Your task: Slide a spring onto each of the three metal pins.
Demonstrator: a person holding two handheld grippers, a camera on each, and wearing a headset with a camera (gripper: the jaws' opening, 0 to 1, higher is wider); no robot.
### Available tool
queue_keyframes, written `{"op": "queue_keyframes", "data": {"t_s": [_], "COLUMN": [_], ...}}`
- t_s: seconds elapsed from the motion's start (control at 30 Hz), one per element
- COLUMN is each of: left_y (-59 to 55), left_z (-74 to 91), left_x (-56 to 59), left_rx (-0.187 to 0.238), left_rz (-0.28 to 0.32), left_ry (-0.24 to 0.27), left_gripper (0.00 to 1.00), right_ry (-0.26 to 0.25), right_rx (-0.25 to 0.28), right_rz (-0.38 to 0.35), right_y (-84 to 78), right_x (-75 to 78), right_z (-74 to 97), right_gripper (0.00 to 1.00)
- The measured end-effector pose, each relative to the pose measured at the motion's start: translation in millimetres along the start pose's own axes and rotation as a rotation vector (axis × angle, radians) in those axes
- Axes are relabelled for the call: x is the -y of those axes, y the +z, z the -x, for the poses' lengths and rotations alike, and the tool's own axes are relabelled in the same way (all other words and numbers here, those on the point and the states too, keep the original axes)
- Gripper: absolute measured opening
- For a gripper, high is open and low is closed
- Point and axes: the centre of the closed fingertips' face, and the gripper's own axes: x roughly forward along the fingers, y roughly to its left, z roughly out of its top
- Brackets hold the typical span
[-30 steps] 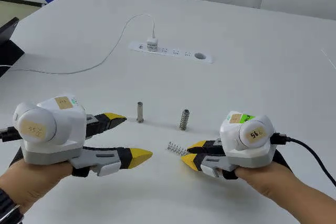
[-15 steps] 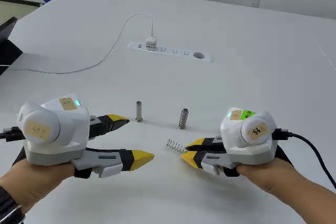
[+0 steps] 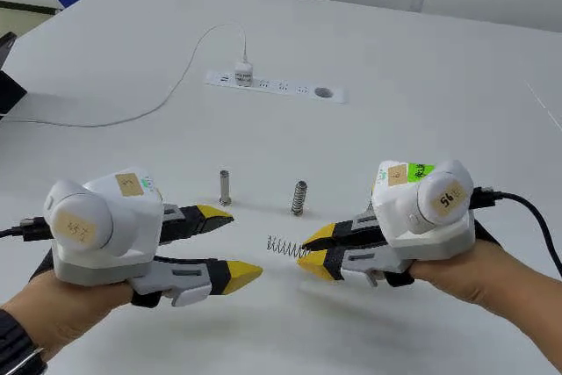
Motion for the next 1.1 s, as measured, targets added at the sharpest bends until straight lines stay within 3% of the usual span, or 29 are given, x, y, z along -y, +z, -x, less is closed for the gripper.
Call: {"op": "queue_keyframes", "data": {"t_s": [0.6,0.9,1.1], "left_y": [1.1,-0.7,-2.6], "left_z": [-6.5,-9.5,-9.4], "left_x": [23.8,34.8,35.7], "left_rx": [-0.013,-0.034,-0.043], "left_rz": [-0.073,-0.124,-0.139], "left_ry": [-0.108,-0.149,-0.151], "left_gripper": [0.29,0.16,0.14], "right_ry": [0.124,0.154,0.167], "right_rx": [-0.036,-0.058,-0.057], "right_rz": [0.105,0.128,0.128], "right_y": [10.7,9.0,11.6], "right_x": [-23.8,-30.1,-33.6], "right_z": [2.9,3.8,6.2], "right_gripper": [0.11,0.11,0.12]}}
